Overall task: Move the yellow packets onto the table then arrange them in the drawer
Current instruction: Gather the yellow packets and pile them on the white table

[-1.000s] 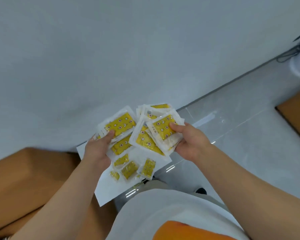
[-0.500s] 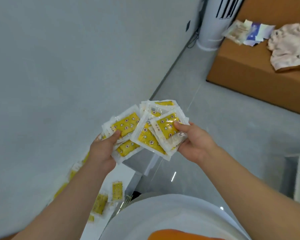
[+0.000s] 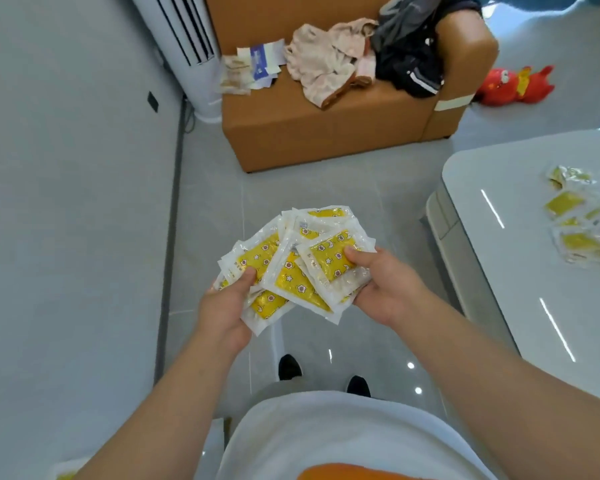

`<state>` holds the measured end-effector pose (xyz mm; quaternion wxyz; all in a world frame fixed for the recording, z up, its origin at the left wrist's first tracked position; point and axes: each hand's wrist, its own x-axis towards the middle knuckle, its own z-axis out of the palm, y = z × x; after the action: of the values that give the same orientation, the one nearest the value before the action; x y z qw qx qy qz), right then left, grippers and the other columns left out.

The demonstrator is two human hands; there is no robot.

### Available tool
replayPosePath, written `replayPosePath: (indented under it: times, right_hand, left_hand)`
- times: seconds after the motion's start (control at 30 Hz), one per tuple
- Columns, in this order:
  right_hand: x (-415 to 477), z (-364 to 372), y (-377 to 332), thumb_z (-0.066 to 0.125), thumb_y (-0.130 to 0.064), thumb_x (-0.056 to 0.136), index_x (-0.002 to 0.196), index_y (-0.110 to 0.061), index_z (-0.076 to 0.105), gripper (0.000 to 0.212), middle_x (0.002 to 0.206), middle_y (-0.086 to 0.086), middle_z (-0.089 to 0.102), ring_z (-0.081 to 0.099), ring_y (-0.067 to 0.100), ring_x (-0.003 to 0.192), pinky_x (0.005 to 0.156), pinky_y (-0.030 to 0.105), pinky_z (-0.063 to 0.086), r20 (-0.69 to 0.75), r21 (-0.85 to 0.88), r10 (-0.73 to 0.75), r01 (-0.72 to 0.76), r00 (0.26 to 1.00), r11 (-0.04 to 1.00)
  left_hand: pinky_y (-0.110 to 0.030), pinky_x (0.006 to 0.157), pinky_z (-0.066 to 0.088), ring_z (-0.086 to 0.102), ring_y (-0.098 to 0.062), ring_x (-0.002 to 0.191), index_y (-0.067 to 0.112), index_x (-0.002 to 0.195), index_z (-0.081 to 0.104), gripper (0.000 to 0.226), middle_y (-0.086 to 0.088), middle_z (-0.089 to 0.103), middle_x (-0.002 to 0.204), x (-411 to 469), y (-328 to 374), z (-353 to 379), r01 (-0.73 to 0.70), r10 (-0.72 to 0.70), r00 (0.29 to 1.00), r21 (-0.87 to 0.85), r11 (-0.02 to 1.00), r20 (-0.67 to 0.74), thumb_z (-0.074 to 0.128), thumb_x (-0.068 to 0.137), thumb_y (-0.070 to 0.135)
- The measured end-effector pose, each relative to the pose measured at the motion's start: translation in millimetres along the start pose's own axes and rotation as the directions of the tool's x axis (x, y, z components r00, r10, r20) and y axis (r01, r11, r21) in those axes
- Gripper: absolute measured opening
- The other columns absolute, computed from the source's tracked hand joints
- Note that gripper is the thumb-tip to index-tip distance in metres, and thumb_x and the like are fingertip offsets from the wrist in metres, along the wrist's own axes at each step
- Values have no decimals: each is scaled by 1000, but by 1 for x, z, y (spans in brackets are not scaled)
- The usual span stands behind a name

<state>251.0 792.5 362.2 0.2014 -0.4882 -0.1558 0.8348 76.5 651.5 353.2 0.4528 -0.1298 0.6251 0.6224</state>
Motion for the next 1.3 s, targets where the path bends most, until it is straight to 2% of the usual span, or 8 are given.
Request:
replayPosePath:
  times: [0.23, 0.43, 0.63, 0.8, 0.9, 1.0, 1.13, 1.3]
  right_hand:
    - [18, -77, -83, 68, 7, 90, 134, -13, 54, 51, 112, 15, 76, 75, 38, 98, 87, 66, 55, -183, 279, -87, 137, 979, 950]
    - [35, -116, -159, 61, 7, 94, 113, -9, 64, 25, 101, 15, 78, 75, 36, 98, 92, 63, 54, -329, 416, -199, 330, 923, 847]
    - [61, -157, -213, 70, 11, 85, 148, -14, 43, 74, 120, 18, 72, 75, 38, 95, 73, 59, 60, -539, 573, -147, 489, 829, 658]
    - [57, -215, -241, 68, 10, 87, 138, -11, 51, 58, 115, 18, 73, 75, 36, 97, 85, 61, 57, -627, 620, -111, 580, 771, 528]
    - [55, -267, -258, 63, 10, 92, 104, -12, 58, 26, 98, 14, 72, 72, 33, 94, 97, 64, 50, -671, 628, -64, 611, 739, 482]
    - [65, -332, -273, 67, 8, 90, 132, -11, 50, 49, 113, 13, 73, 74, 34, 99, 89, 65, 54, -696, 641, 12, 612, 718, 463]
    - [83, -430, -291, 66, 7, 91, 123, -16, 51, 42, 112, 9, 71, 73, 30, 99, 81, 57, 57, -687, 676, 95, 584, 721, 450]
    - [112, -550, -310, 71, 5, 88, 159, -27, 22, 92, 134, 9, 63, 73, 30, 104, 90, 63, 55, -714, 667, 186, 573, 675, 476]
  left_hand:
    - [-64, 87, 55, 75, -34, 95, 11, 121, 68, 33, -15, 76, 108, 56, -3, 145, 28, -69, 981, 217, 976, 183, 74, 88, 7]
    - [-58, 77, 60, 75, -34, 92, 10, 120, 68, 32, -15, 76, 107, 116, -2, 275, 62, -199, 925, 390, 919, 323, 73, 89, 5]
    - [-63, 80, 57, 74, -37, 96, 9, 124, 67, 36, -16, 75, 108, 144, -10, 403, 33, -329, 848, 577, 816, 415, 74, 88, 6]
    - [-68, 84, 54, 73, -39, 98, 9, 123, 67, 35, -18, 74, 111, 136, -56, 499, -8, -422, 786, 689, 724, 453, 72, 89, 4]
    - [-61, 75, 59, 75, -37, 93, 10, 120, 68, 32, -17, 76, 106, 128, -101, 549, -41, -451, 771, 741, 670, 450, 72, 89, 2]
    - [-55, 71, 61, 76, -33, 85, 13, 111, 67, 25, -15, 77, 98, 119, -156, 597, -71, -479, 763, 793, 604, 433, 71, 89, 0]
    - [-60, 78, 59, 76, -34, 88, 14, 116, 67, 33, -13, 77, 101, 116, -240, 658, -81, -482, 805, 869, 489, 346, 76, 87, 4]
    - [-48, 77, 62, 75, -24, 85, 18, 115, 67, 37, -5, 75, 96, 116, -358, 728, -124, -472, 839, 940, 317, 269, 82, 83, 10]
